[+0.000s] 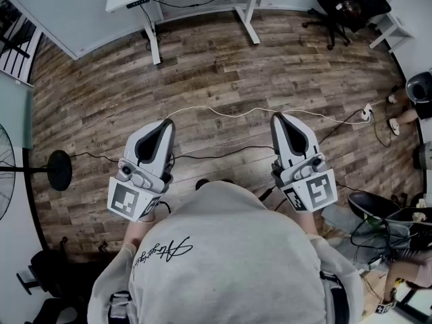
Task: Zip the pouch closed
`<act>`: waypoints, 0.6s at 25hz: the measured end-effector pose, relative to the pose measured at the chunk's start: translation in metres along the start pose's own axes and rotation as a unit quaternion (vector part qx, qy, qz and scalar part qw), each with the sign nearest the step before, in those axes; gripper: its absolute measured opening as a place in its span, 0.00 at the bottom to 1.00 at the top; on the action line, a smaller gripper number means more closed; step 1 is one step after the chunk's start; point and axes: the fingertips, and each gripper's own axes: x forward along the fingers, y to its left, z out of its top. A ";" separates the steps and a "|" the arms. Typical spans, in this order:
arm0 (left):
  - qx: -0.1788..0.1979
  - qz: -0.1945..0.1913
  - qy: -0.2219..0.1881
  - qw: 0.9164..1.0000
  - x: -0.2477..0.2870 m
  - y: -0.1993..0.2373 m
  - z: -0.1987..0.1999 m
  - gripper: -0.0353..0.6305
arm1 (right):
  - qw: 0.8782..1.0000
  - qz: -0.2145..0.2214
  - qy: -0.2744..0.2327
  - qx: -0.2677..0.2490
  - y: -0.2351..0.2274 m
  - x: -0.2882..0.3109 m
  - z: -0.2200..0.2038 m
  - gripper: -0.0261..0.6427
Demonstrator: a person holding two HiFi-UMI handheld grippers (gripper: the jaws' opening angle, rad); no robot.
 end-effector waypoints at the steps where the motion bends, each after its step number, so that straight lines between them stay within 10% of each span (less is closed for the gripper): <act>1: -0.001 0.001 0.000 1.000 0.000 0.001 0.000 0.05 | 1.000 0.001 0.001 0.000 0.000 0.001 0.000 0.04; 15: -0.005 0.003 0.024 1.000 -0.005 0.011 -0.009 0.05 | 1.000 -0.003 0.013 -0.007 0.008 0.011 -0.004 0.04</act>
